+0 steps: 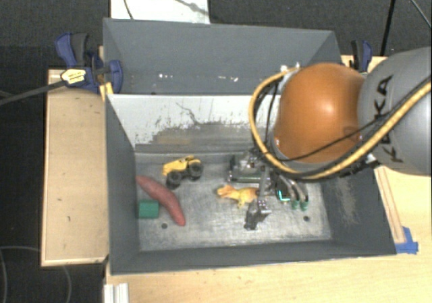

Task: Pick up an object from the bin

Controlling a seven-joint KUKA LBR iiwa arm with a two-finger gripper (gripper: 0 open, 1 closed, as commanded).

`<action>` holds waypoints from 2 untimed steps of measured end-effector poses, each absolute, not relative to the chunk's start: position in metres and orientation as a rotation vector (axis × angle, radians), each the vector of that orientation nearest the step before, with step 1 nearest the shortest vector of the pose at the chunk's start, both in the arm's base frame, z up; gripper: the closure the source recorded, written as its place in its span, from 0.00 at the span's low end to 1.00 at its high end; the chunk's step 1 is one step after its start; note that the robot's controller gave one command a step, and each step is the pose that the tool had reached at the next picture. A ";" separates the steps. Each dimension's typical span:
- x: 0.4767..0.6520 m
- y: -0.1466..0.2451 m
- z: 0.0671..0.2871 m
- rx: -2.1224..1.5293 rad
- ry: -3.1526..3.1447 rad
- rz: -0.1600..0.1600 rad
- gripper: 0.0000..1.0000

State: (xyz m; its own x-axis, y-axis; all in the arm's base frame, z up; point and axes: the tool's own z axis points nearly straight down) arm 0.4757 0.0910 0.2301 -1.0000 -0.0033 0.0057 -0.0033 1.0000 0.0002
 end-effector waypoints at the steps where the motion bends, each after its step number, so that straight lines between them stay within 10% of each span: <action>1: 0.477 0.091 0.234 -0.001 -3.144 -0.002 0.00; 2: 0.504 0.060 0.166 -0.102 -3.148 -0.003 0.00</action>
Offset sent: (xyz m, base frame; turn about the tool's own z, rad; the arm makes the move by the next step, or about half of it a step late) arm 0.0597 -0.0713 -0.1601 0.1509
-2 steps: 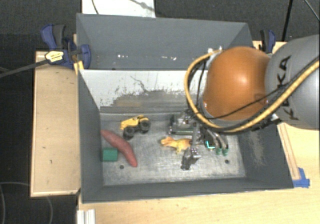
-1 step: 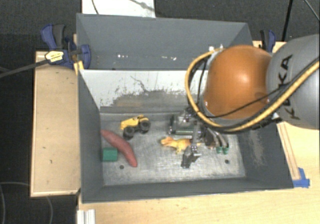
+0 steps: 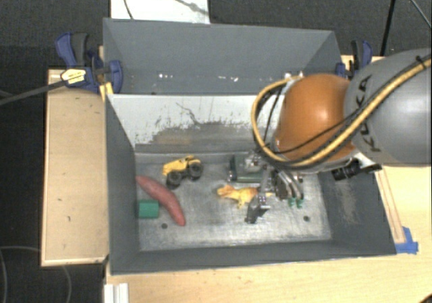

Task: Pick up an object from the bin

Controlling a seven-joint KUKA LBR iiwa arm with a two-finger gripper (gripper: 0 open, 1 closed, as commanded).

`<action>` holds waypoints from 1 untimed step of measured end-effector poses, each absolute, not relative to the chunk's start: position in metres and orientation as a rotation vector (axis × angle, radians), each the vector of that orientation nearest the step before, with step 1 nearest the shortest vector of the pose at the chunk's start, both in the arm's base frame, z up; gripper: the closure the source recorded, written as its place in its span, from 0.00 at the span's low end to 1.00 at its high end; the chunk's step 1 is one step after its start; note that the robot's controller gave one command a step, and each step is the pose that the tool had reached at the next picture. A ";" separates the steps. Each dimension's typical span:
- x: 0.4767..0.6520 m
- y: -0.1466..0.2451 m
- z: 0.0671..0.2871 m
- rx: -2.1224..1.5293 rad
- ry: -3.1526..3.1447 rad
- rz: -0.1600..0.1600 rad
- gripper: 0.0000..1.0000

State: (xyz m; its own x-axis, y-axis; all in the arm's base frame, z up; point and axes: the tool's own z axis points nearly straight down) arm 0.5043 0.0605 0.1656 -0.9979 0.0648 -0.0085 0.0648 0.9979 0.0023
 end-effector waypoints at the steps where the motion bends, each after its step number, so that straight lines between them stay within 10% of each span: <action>1: 0.520 0.039 0.082 0.238 3.127 0.003 0.00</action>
Offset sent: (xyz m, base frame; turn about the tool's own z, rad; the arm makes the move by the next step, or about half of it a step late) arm 0.0362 -0.0618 -0.0956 0.1472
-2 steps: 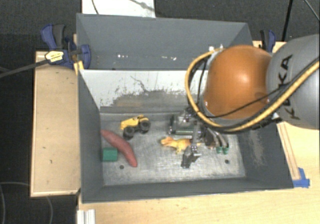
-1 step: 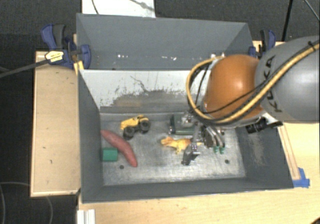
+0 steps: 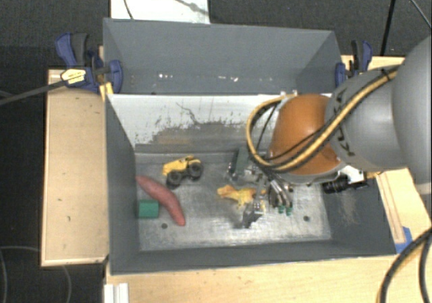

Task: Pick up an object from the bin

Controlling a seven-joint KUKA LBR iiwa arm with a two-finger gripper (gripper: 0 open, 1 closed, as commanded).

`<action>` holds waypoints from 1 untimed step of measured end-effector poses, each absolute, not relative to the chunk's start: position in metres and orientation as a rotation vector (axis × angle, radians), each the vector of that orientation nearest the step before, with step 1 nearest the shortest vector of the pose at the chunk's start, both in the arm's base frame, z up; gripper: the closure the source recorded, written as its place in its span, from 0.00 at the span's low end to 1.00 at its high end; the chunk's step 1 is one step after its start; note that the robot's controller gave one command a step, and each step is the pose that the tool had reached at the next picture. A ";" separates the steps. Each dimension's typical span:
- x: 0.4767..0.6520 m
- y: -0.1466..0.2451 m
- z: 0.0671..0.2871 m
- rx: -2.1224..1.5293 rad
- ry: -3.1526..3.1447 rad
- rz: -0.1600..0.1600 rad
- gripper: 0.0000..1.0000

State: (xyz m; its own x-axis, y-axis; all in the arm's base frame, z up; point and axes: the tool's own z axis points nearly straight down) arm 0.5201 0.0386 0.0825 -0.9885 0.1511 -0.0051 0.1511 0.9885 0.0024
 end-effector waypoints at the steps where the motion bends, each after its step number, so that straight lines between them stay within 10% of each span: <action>1: 0.536 0.007 0.069 0.319 3.142 0.011 0.00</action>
Offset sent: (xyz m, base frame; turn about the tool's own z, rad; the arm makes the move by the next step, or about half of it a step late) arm -0.0325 0.0099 -0.0125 0.1368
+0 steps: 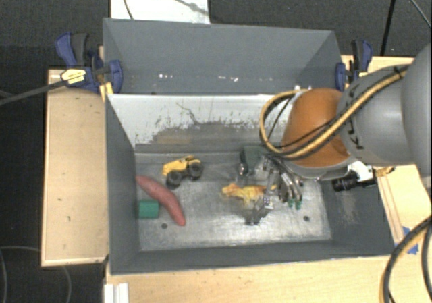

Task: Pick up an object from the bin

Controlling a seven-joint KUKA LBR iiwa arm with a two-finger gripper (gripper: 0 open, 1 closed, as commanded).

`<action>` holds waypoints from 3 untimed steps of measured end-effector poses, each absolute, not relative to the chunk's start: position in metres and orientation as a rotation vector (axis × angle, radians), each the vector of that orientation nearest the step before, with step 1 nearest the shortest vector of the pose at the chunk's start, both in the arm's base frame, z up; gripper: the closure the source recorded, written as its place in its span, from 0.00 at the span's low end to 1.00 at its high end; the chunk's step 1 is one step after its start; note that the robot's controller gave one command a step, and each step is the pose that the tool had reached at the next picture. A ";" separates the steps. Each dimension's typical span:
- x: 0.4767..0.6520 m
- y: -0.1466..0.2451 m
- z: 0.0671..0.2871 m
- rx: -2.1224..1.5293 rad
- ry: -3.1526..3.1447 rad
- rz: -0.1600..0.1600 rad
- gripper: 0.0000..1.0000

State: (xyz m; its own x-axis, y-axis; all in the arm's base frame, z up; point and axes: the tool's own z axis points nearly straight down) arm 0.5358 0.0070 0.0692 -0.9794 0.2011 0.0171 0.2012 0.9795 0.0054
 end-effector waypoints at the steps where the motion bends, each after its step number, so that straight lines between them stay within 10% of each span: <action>1: 0.492 0.045 0.072 -0.458 -3.118 -0.001 0.00; 2: 0.538 0.007 0.072 -0.321 -3.131 -0.003 1.00; 3: 0.538 0.007 0.072 -0.322 -3.131 -0.003 1.00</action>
Offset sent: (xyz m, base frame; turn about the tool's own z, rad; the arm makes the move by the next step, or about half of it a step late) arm 0.0000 0.0000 0.0000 0.0000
